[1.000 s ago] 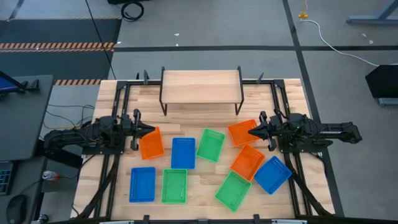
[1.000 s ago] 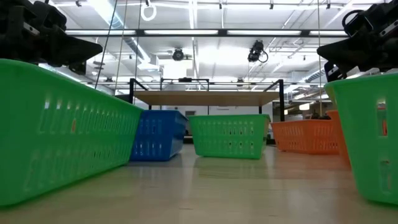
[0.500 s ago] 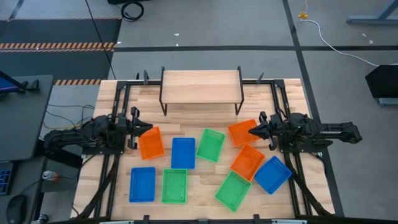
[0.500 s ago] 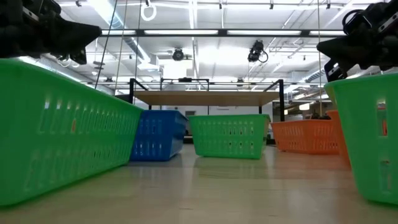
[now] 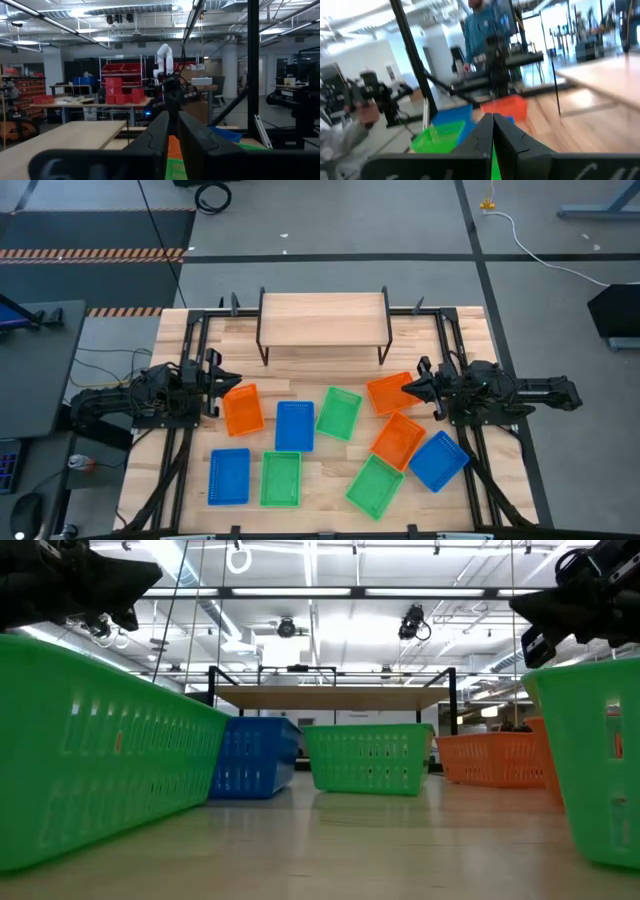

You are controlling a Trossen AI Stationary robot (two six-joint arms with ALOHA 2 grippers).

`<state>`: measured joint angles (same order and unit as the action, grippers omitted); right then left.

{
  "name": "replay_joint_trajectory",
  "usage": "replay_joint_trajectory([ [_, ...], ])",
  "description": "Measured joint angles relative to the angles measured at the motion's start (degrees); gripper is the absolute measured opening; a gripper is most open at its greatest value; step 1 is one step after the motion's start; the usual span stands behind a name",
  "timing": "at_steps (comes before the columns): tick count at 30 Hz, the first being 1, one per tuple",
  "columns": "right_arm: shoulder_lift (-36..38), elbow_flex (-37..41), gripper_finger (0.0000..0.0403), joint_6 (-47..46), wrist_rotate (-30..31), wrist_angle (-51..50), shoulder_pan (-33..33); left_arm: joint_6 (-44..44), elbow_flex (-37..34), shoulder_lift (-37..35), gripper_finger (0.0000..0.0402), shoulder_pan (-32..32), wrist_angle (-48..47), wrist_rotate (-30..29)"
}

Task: Stack baskets on shelf by color
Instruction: Put the top right orange bin on the shelf

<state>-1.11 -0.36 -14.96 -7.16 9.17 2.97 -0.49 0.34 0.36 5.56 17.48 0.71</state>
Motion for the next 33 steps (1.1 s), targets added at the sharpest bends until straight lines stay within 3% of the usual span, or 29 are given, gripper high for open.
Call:
replay_joint_trajectory([
  [16,0.0,0.0,0.0018,-1.36,0.02,11.32,0.0,1.66,2.99,3.07,0.0197,3.59,-1.59,0.03],
  [25,-0.24,0.0,0.0031,-4.64,3.08,10.18,0.0,4.06,3.09,11.0,0.0183,5.07,7.46,0.85],
  [33,-4.79,0.0,0.0123,-5.31,10.41,10.1,0.0,5.91,5.62,20.14,0.0174,6.69,8.45,3.87],
])
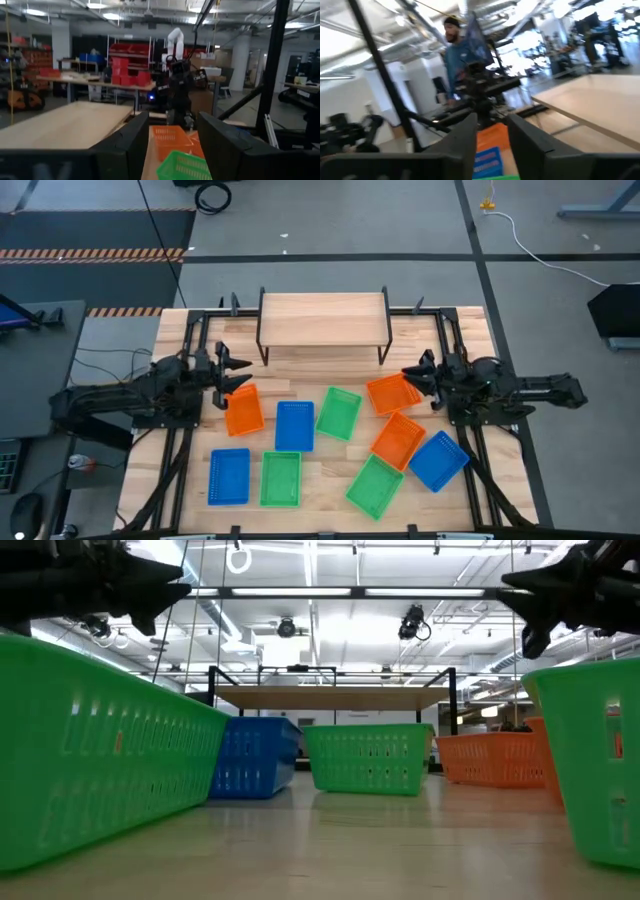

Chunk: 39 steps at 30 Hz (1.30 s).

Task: Stack baskets on shelf by color
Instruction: Put the top right orange bin on the shelf

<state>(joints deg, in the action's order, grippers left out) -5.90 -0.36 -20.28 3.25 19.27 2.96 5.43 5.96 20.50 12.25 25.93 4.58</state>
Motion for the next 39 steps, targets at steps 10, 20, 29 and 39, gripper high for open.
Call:
replay_joint_trajectory([
  [10,-13.65,-10.91,0.0207,0.31,7.59,-8.58,0.0,-1.51,3.63,10.34,0.018,-0.04,0.11,0.19],
  [20,-39.29,-33.98,0.0199,-2.95,9.13,-34.47,-0.3,-5.49,4.23,11.35,0.0172,-0.04,0.47,-0.48],
  [29,-61.53,-50.06,0.0208,-15.46,8.77,-52.08,-3.56,-5.72,4.23,11.35,0.0172,-0.04,0.36,-0.46],
  [39,-77.06,-60.28,0.0216,-30.44,5.66,-69.51,-6.55,-4.28,4.26,11.35,0.0172,-0.04,0.36,-0.44],
])
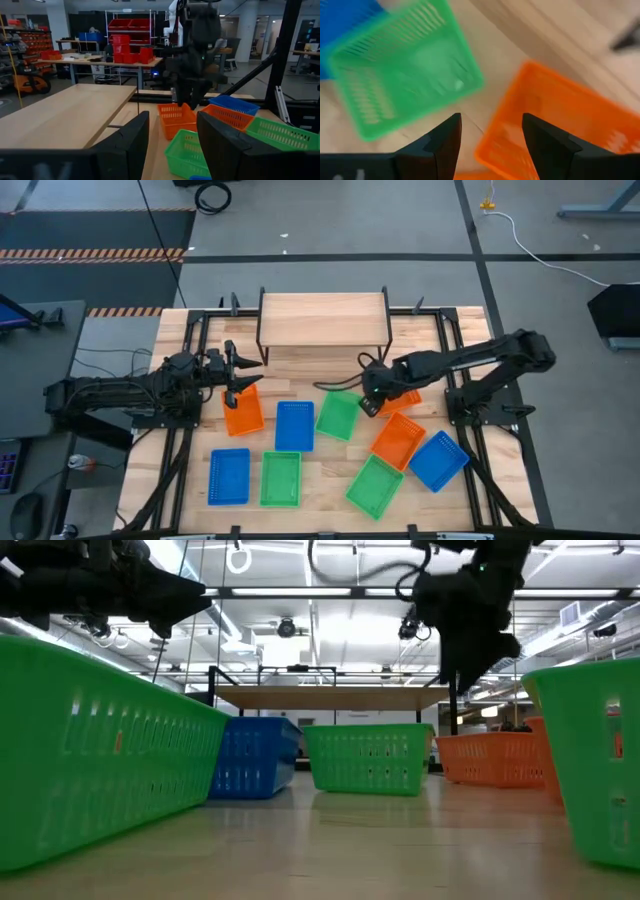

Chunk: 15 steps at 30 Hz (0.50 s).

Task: Stack baskets on shelf by color
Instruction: Put the top right orange bin on the shelf

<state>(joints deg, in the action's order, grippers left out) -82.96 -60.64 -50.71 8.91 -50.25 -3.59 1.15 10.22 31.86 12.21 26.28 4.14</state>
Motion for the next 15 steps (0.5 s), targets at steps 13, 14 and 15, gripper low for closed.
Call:
replay_joint_trajectory([
  [13,-8.56,-0.4,0.0213,-6.72,-2.28,-0.19,-1.37,0.2,0.0,0.0,0.0172,0.0,0.0,0.02],
  [14,-9.26,-0.4,0.0211,-6.55,-1.84,-0.43,-1.32,0.2,0.0,0.0,0.0172,0.0,0.02,0.02],
  [15,-10.0,-0.4,0.0209,-6.28,-1.12,-0.66,-1.32,0.25,0.0,0.0,0.0172,0.0,0.02,0.02],
])
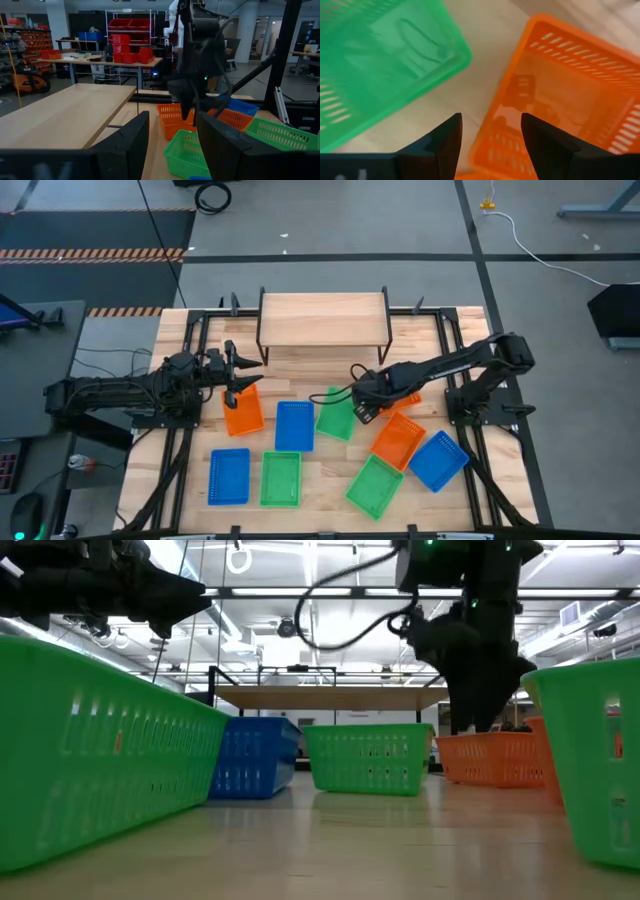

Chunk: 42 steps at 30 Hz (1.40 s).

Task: Stack baskets on shelf by color
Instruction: Put the top right orange bin on the shelf

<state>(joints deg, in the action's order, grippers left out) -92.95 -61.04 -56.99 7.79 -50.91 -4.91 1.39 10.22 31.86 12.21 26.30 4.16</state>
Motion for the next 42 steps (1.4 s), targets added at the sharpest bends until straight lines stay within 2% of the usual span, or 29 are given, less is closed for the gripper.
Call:
replay_joint_trajectory([
  [6,-4.4,0.0,0.0198,1.52,2.95,-0.23,0.74,0.78,0.0,0.0,0.0172,-0.04,0.0,0.02],
  [11,-6.74,0.02,0.0177,4.7,3.11,-0.94,1.66,0.76,0.0,0.0,0.0172,-0.04,0.0,0.02],
  [14,-6.98,0.02,0.0142,5.72,3.12,-1.79,1.73,0.87,0.02,0.0,0.0172,-0.09,0.01,0.02],
  [21,-3.69,0.04,0.0018,5.76,3.08,-5.84,1.73,0.89,0.02,-0.02,0.0172,-0.07,0.04,0.04],
  [22,-2.99,0.05,0.0013,5.76,3.1,-6.78,1.73,0.87,0.02,-0.02,0.0172,-0.07,0.06,0.04],
  [27,1.1,0.04,0.0027,3.56,2.93,-12.54,2.32,0.87,0.02,-0.02,0.0172,-0.07,0.04,0.02],
  [34,8.57,0.04,0.0012,1.11,3.88,-18.69,2.39,0.87,0.02,-0.02,0.0172,-0.07,0.04,0.02],
  [38,11.94,-2.59,0.0018,1.33,7.64,-23.05,2.92,0.85,0.02,-0.02,0.0172,-0.07,0.04,0.0],
  [42,13.26,-8.82,0.001,3.96,12.81,-28.21,3.33,0.85,0.02,-0.02,0.0172,-0.07,0.04,0.01],
])
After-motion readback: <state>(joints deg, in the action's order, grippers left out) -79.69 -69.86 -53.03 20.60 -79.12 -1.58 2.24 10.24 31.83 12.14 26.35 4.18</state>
